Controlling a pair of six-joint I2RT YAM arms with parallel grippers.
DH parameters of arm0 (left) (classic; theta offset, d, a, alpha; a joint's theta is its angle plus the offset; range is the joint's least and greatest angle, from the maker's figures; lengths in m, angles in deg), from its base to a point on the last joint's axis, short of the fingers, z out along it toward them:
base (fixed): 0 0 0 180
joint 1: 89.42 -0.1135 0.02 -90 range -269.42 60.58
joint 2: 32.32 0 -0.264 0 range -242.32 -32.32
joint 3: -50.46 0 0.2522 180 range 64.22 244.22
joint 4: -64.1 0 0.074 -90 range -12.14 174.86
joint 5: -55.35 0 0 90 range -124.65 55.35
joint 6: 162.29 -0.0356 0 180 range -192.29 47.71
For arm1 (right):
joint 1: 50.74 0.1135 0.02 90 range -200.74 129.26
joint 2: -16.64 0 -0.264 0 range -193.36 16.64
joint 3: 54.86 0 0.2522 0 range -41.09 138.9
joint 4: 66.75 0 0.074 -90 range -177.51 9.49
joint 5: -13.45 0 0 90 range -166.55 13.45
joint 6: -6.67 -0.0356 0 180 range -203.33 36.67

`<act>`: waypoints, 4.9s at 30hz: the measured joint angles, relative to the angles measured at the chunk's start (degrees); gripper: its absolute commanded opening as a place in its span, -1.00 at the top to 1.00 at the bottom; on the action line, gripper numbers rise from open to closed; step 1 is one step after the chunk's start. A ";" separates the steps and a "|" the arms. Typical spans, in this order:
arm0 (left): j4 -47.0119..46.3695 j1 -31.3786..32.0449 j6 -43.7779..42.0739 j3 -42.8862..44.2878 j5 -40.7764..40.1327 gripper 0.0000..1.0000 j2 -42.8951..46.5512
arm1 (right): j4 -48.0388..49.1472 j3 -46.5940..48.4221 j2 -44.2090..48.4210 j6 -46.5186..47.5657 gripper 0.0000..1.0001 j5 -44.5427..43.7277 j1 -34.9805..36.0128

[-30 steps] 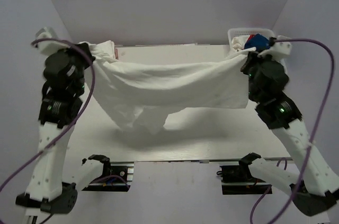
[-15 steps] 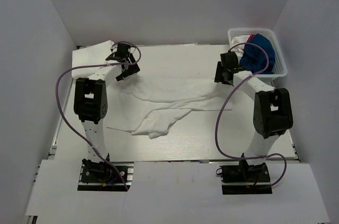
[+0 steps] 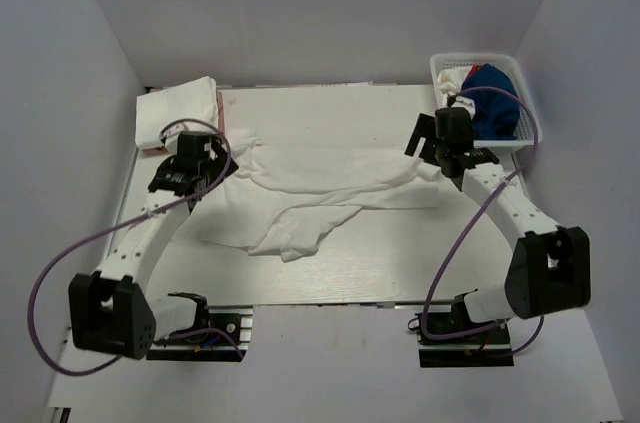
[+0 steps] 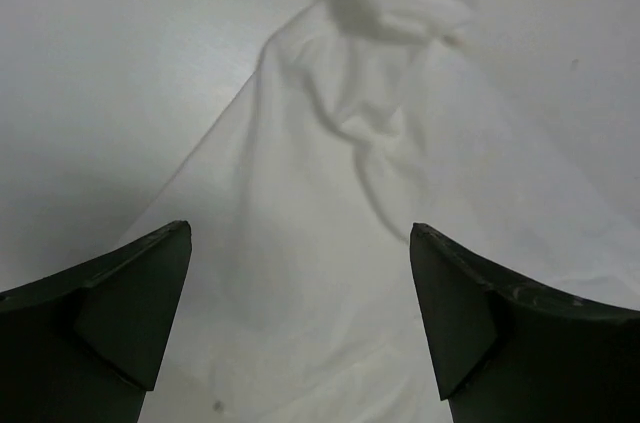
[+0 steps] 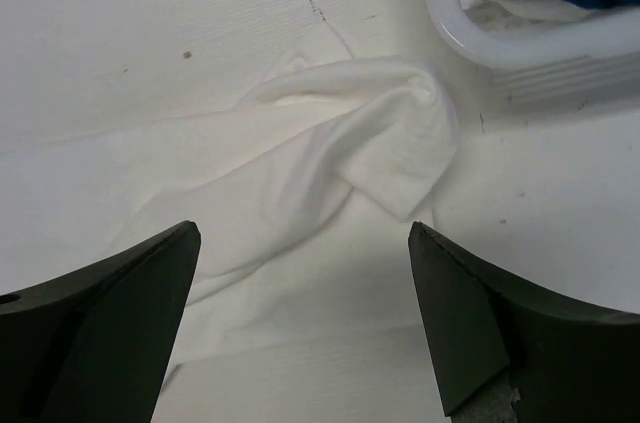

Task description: Fold and stack the t-shirts

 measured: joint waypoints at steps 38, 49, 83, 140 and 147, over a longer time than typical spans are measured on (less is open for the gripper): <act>-3.98 -3.91 9.46 -25.88 4.37 1.00 7.67 | 2.21 -16.61 2.71 -6.12 -0.75 -1.60 -3.87; -2.10 -3.91 8.85 -25.77 2.40 1.00 12.81 | 8.17 -14.01 -9.66 -1.62 -0.14 1.16 -4.96; 1.09 -3.82 5.38 14.75 -8.74 1.00 23.28 | 7.91 1.68 27.65 10.88 1.00 1.49 -4.87; -8.83 -3.41 -19.12 52.13 7.32 -1.00 -60.19 | 6.32 10.64 -21.77 2.67 -0.79 7.61 -7.41; -16.15 -2.84 -17.81 33.88 13.22 -1.00 -38.51 | 7.80 8.33 -19.78 2.36 -0.79 13.49 -7.50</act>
